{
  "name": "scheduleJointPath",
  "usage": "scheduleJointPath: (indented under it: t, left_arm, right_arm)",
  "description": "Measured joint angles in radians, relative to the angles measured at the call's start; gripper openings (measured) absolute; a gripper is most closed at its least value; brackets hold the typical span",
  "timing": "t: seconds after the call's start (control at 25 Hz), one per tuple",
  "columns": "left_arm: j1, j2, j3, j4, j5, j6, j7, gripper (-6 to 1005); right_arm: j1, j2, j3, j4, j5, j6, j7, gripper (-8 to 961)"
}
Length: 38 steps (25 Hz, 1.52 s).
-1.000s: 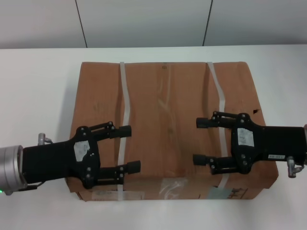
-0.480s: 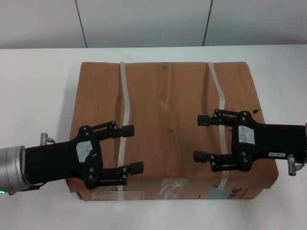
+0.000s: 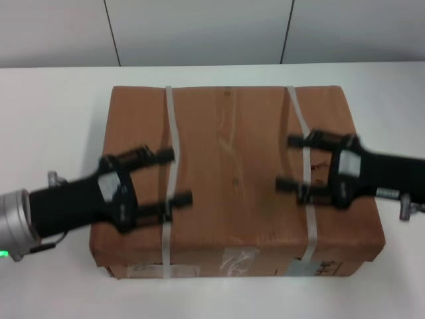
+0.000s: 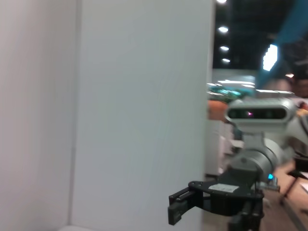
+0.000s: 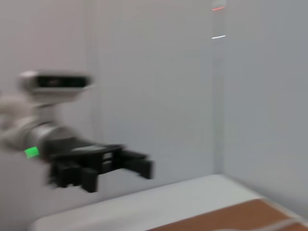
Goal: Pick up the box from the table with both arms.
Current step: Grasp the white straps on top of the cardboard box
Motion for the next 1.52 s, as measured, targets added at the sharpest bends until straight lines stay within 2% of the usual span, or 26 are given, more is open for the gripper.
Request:
scheduleJointPath:
  t: [0.16, 0.28, 0.48, 0.64, 1.0, 1.52]
  left_arm:
    - [0.007, -0.03, -0.103, 0.0, 0.0, -0.091, -0.091, 805]
    - [0.003, -0.035, -0.136, -0.016, -0.004, -0.194, -0.187, 804]
    - [-0.016, -0.037, -0.142, -0.079, -0.027, -0.32, -0.246, 802]
    - [-0.037, -0.04, -0.143, -0.121, -0.028, -0.387, -0.25, 800]
    - [-0.115, -0.04, -0.133, -0.204, -0.027, -0.45, -0.265, 793]
    - [-0.133, -0.042, -0.1, -0.206, -0.016, -0.482, -0.311, 783]
  right_arm:
    - [-0.001, 0.012, 0.131, 0.052, 0.0, 0.094, 0.031, 851]
    - [0.003, 0.012, 0.197, 0.105, 0.001, 0.161, 0.093, 850]
    - [0.013, 0.012, 0.226, 0.192, 0.012, 0.349, 0.283, 850]
    - [0.042, 0.013, 0.226, 0.266, 0.012, 0.435, 0.33, 850]
    - [0.114, 0.019, 0.222, 0.341, 0.009, 0.473, 0.325, 850]
    - [0.128, 0.02, 0.212, 0.377, 0.004, 0.514, 0.356, 851]
